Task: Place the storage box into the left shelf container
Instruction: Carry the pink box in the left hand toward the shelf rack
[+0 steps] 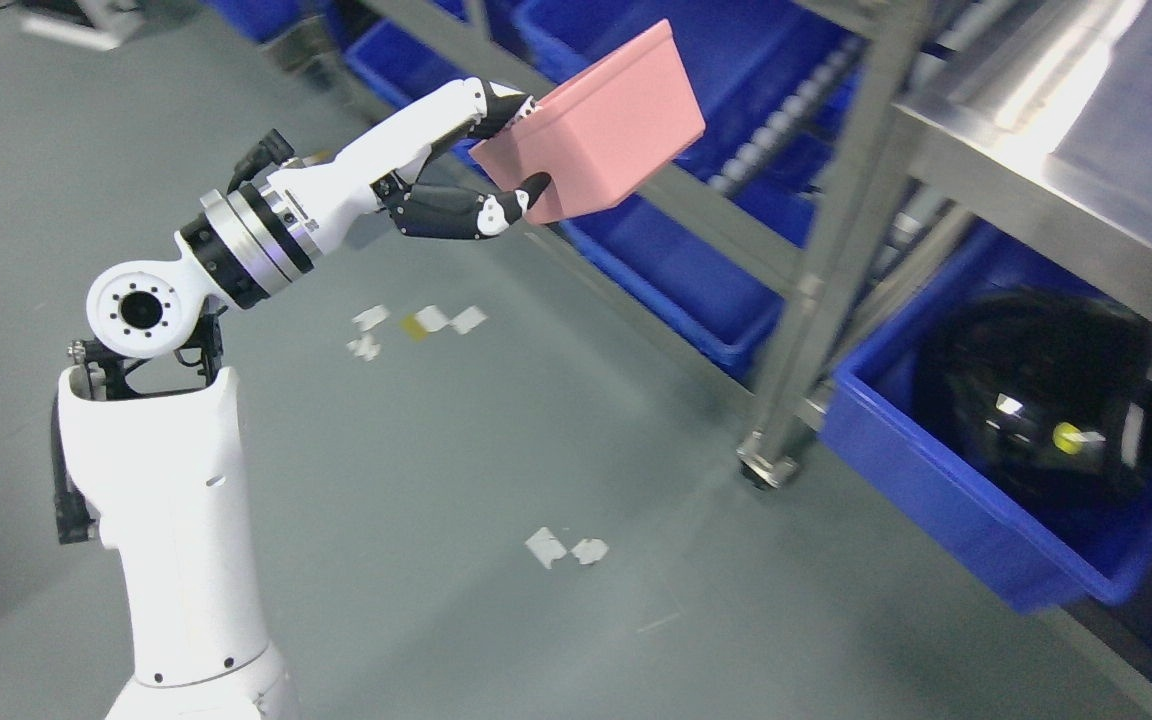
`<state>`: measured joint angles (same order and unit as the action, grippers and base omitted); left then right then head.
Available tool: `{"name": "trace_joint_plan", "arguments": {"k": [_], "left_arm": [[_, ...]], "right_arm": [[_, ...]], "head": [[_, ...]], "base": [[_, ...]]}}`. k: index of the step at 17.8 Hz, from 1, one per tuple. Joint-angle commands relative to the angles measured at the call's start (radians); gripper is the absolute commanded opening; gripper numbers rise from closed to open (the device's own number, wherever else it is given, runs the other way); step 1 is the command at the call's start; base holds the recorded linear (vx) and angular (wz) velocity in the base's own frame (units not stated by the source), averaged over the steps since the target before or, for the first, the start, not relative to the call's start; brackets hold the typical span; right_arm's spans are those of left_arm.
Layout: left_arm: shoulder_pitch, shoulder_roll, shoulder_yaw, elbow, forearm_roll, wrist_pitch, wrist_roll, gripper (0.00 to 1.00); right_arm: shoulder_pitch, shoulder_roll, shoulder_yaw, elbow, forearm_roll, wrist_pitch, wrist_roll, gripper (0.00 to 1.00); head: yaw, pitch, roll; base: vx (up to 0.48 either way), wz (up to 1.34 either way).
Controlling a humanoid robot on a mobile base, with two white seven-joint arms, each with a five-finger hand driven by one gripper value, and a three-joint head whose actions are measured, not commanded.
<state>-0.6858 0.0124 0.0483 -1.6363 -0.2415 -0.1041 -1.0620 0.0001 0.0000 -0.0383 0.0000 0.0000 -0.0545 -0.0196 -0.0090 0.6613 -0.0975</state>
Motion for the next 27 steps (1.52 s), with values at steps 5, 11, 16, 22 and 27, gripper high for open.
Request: {"name": "trace_joint_plan", "arguments": {"k": [5, 11, 16, 22, 27], "left_arm": [[0.111, 0.005, -0.15, -0.013, -0.001, -0.072, -0.001, 0.01], [0.153, 0.005, -0.15, -0.011, -0.001, -0.106, 0.002, 0.01], [0.186, 0.005, -0.136, -0.011, -0.001, -0.114, 0.031, 0.01], [0.207, 0.005, -0.143, -0.011, -0.001, -0.138, 0.03, 0.01], [0.207, 0.005, -0.148, -0.011, -0.001, -0.141, 0.03, 0.01]], "right_arm": [[-0.019, -0.017, 0.0, -0.017, 0.0, -0.001, 0.001, 0.99], [-0.019, -0.017, 0.0, -0.017, 0.0, -0.001, 0.001, 0.99], [-0.019, -0.017, 0.0, -0.017, 0.0, -0.001, 0.001, 0.99], [-0.019, -0.017, 0.0, -0.017, 0.0, -0.001, 0.001, 0.99], [-0.019, -0.017, 0.0, -0.017, 0.0, -0.001, 0.001, 0.99]], "head": [[0.0, 0.0, 0.0], [0.0, 0.0, 0.0], [0.0, 0.0, 0.0], [0.0, 0.0, 0.0], [0.0, 0.0, 0.0]], "base": [[0.153, 1.47], [0.29, 0.96], [0.378, 0.24], [0.415, 0.03], [0.46, 0.02]]}}
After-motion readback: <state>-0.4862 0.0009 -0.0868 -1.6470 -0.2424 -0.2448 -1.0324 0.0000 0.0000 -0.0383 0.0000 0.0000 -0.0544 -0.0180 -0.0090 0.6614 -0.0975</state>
